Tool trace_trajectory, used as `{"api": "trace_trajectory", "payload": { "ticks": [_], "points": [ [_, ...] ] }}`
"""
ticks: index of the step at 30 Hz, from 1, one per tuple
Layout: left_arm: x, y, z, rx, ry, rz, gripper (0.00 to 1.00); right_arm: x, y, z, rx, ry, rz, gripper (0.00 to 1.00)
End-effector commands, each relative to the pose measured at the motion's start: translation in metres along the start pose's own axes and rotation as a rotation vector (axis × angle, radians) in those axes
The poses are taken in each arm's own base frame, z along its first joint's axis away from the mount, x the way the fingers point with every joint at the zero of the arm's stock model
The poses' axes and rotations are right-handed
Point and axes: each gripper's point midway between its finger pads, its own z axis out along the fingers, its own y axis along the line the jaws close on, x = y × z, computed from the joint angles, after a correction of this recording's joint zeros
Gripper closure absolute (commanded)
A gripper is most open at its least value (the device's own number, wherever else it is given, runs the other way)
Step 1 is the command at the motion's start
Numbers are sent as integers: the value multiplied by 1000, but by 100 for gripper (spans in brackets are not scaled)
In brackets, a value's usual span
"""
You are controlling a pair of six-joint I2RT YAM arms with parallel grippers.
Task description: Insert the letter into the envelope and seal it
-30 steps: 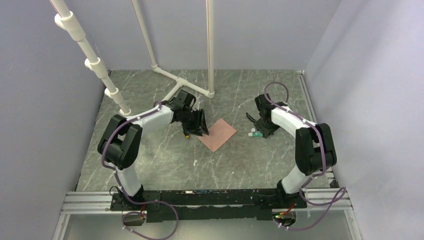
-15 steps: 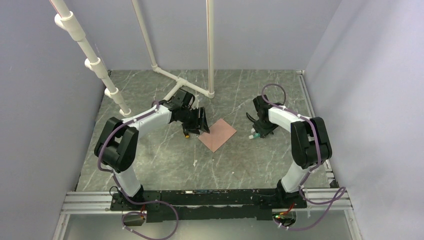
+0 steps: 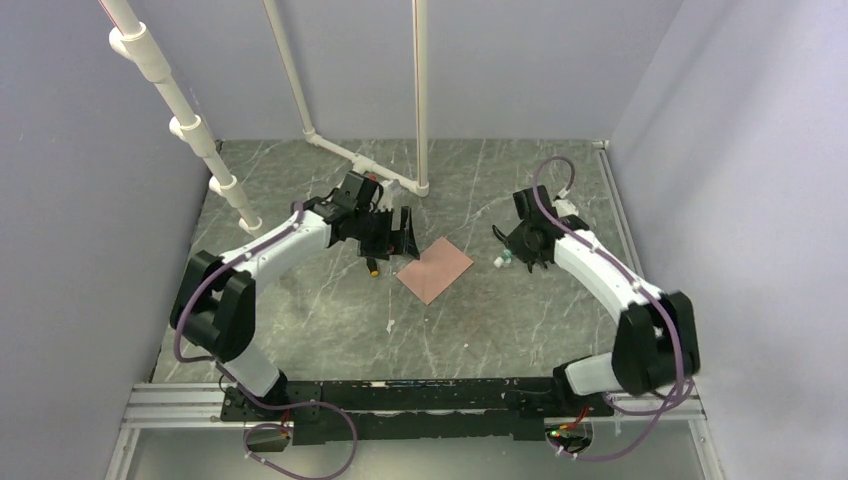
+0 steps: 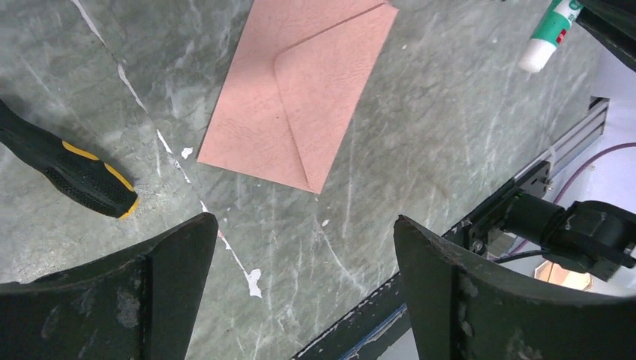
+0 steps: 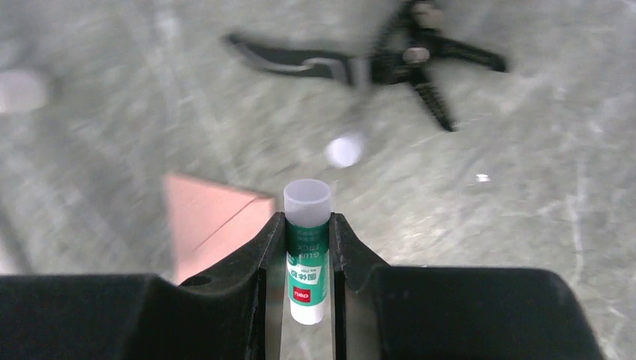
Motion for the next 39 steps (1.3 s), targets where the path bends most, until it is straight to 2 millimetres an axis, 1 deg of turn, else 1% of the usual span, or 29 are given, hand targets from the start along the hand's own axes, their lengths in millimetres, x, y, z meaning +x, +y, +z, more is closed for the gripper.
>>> {"api": "trace_trajectory", "payload": {
  "ticks": [1, 3, 5, 7, 9, 10, 12, 14, 15, 18, 21, 25, 28, 30, 31, 34, 35, 37, 39],
  "points": [
    [-32, -38, -41, 75, -133, 92, 7, 0, 67, -58, -409, -22, -138, 91],
    [-41, -55, -57, 128, -177, 120, 7, 5, 99, -89, -607, -27, -218, 90],
    [-51, -77, -75, 214, -226, 163, 7, 12, 129, -127, -798, -43, -308, 90],
    [-59, -100, -93, 304, -273, 204, 7, 15, 153, -164, -957, -59, -387, 90],
    [-61, -126, -110, 427, -303, 269, 13, 17, 172, -201, -1105, -58, -452, 90],
    [-65, -140, -120, 495, -343, 310, 15, 16, 180, -217, -1167, -65, -471, 90],
    [-67, -155, -135, 573, -397, 344, 16, 13, 191, -246, -1280, -74, -502, 89],
    [-72, -163, -145, 597, -429, 336, 16, 9, 198, -274, -1354, -80, -520, 89],
    [-74, -167, -150, 601, -435, 332, 16, 5, 201, -294, -1412, -103, -530, 89],
    [-75, -180, -162, 654, -438, 359, 19, -2, 199, -325, -1511, -154, -524, 88],
    [-79, -194, -172, 735, -460, 345, 22, -3, 196, -343, -1570, -163, -525, 88],
    [-80, -212, -187, 860, -488, 345, 21, -1, 191, -353, -1604, -149, -521, 87],
    [-83, -213, -186, 868, -482, 314, 20, 0, 187, -361, -1629, -149, -524, 87],
    [-82, -215, -184, 878, -471, 301, 22, 0, 186, -363, -1638, -143, -514, 87],
    [-82, -217, -183, 885, -463, 299, 26, 1, 186, -363, -1648, -141, -508, 87],
    [-78, -221, -176, 904, -417, 299, 44, 2, 185, -367, -1674, -130, -495, 87],
    [-77, -223, -174, 910, -404, 305, 49, 3, 185, -369, -1683, -128, -499, 87],
    [-77, -223, -172, 914, -393, 303, 55, 5, 186, -367, -1684, -118, -508, 87],
    [-78, -225, -174, 929, -406, 317, 63, 7, 186, -363, -1677, -109, -521, 87]
  ]
}}
